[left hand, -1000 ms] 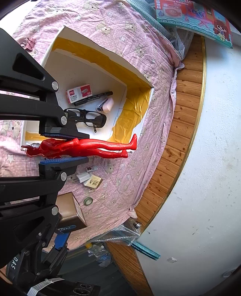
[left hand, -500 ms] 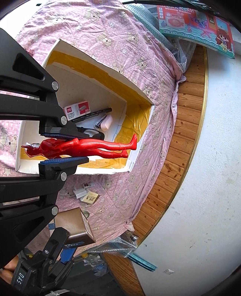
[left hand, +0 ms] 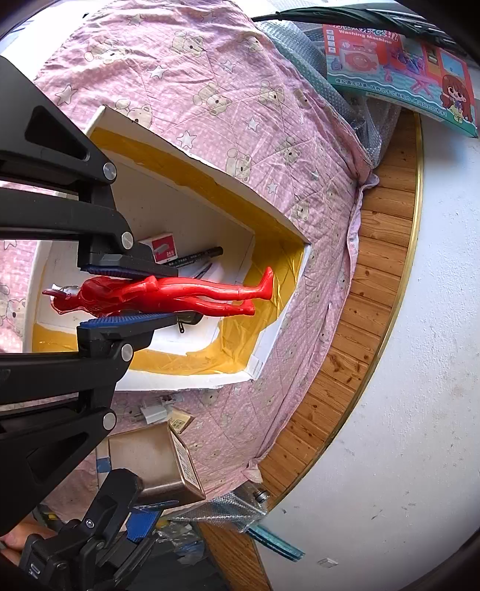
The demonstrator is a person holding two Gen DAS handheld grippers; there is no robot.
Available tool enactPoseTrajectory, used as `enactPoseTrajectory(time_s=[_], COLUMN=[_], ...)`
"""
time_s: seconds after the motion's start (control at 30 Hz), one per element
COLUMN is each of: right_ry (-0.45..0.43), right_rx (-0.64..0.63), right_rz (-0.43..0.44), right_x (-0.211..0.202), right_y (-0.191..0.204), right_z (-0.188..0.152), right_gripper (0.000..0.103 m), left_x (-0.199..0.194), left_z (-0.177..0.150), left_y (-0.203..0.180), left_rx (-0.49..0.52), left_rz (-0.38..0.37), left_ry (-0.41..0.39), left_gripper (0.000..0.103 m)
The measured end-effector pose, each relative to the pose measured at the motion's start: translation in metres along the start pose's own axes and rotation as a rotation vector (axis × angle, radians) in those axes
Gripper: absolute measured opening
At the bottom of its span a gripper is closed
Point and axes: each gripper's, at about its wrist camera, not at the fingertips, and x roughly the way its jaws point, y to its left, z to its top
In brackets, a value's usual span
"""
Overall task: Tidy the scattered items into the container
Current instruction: 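Lower the power bank into the box and open the right tool while the left tool holds the figure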
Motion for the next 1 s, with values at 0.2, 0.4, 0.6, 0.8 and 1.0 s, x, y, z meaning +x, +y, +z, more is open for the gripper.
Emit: enactPoseTrajectory(time_s=[0.2, 0.4, 0.6, 0.8, 1.0], right_ry=[0.019, 0.044, 0.076, 0.113, 0.149], right_rx=[-0.005, -0.009, 0.000, 0.014, 0.015], right_rz=[0.026, 0.052, 0.084, 0.107, 0.117], right_x=[0.016, 0.034, 0.051, 0.067, 0.081], right_y=[0.002, 0.007, 0.009, 0.010, 0.014], right_z=[0.004, 0.007, 0.006, -0.001, -0.012], right_gripper=[0.053, 0.053, 0.053, 0.053, 0.053], left_x=[0.007, 0.016, 0.023, 0.028, 0.035], left_z=[0.002, 0.001, 0.001, 0.004, 0.006], left_y=[0.013, 0.019, 0.023, 0.027, 0.034], left_rx=[-0.016, -0.017, -0.017, -0.001, 0.024], left_rz=[0.030, 0.048, 0.064, 0.077, 0.081], left_ry=[0.019, 0.050, 0.068, 0.088, 0.116], left_gripper=[0.018, 0.018, 0.018, 0.018, 0.018])
